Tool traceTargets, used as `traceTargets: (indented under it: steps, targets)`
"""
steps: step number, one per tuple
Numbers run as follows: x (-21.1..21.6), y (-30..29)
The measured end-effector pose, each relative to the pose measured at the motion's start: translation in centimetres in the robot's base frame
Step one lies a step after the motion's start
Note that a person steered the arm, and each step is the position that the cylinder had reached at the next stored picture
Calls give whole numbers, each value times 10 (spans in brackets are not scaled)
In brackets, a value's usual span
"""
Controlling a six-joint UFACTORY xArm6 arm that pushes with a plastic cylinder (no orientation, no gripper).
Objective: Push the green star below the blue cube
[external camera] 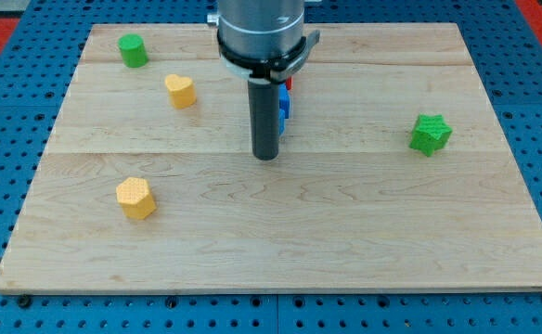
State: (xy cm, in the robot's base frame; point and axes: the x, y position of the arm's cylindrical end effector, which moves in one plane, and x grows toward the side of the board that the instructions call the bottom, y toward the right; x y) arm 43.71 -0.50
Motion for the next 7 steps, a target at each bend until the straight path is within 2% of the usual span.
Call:
traceTargets:
  steps: [1, 3, 4, 5, 6, 7]
  targets:
    - [-8, 18]
    - [4, 60]
    - [7, 116]
    - [-35, 143]
    - [-53, 192]
    - [-21, 268]
